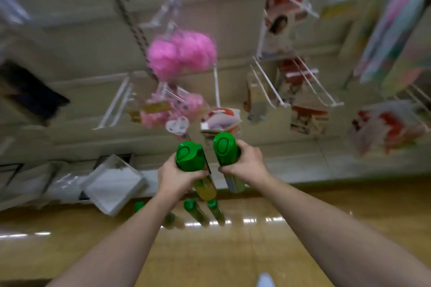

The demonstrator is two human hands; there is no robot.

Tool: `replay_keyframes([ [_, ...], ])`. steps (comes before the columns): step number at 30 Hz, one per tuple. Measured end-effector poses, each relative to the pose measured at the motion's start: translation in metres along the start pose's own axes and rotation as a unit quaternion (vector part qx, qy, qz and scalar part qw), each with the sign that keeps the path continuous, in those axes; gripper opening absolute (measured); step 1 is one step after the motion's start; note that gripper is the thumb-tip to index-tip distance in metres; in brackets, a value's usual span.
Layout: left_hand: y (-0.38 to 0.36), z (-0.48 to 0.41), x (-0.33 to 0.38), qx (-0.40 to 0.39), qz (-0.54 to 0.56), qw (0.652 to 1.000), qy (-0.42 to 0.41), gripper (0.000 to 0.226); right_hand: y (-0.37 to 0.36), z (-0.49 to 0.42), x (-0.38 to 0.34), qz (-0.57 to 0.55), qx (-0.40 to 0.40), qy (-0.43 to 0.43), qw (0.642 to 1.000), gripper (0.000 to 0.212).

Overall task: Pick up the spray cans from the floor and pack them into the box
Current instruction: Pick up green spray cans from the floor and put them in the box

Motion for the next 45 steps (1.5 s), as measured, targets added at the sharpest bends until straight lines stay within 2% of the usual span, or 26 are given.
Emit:
replay_keyframes([
  [2, 0.058, 0.008, 0.024, 0.028, 0.006, 0.999, -0.025, 0.07, 0.005, 0.015, -0.057, 0.003, 0.0, 0.047, 0.999, 0.082],
  [6, 0.174, 0.035, 0.061, 0.112, 0.057, 0.99, -0.066, 0.062, 0.007, 0.053, -0.168, -0.02, -0.001, 0.142, 0.99, 0.075],
  [11, 0.316, 0.081, 0.102, 0.212, 0.128, 0.961, -0.124, 0.069, 0.002, 0.112, -0.303, -0.058, -0.01, 0.252, 0.966, 0.069],
  [15, 0.422, 0.129, 0.129, 0.287, 0.15, 0.928, -0.183, 0.076, -0.013, 0.165, -0.401, -0.12, -0.058, 0.319, 0.938, 0.077],
  [17, 0.471, 0.155, 0.133, 0.327, 0.162, 0.909, -0.202, 0.073, -0.023, 0.192, -0.445, -0.162, -0.08, 0.348, 0.92, 0.076],
  [23, 0.59, 0.231, 0.116, 0.453, 0.201, 0.843, -0.211, 0.072, -0.081, 0.258, -0.553, -0.268, -0.195, 0.384, 0.862, 0.052],
  [27, 0.646, 0.275, 0.09, 0.525, 0.186, 0.807, -0.197, 0.074, -0.139, 0.287, -0.61, -0.3, -0.287, 0.391, 0.821, 0.048],
  [31, 0.689, 0.317, 0.057, 0.607, 0.126, 0.766, -0.168, 0.054, -0.206, 0.315, -0.658, -0.319, -0.377, 0.39, 0.777, 0.047],
  [35, 0.719, 0.349, 0.018, 0.66, 0.09, 0.737, -0.114, 0.061, -0.274, 0.345, -0.693, -0.323, -0.463, 0.386, 0.729, 0.045],
  [41, 0.74, 0.396, -0.044, 0.726, 0.084, 0.681, -0.051, 0.061, -0.375, 0.39, -0.718, -0.284, -0.587, 0.342, 0.677, 0.045],
  [45, 0.746, 0.423, -0.089, 0.751, 0.071, 0.657, 0.001, 0.068, -0.433, 0.422, -0.716, -0.244, -0.618, 0.354, 0.658, 0.045],
])
Point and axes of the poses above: each hand's wrist, its own z-axis away from the middle knuckle, its own y-axis out of the back of the hand, x = y × z, the point moved 8 cm from there along -z, towards the middle knuckle, and after that the axes turned 5 degrees about -y, right-handed, at the moved point
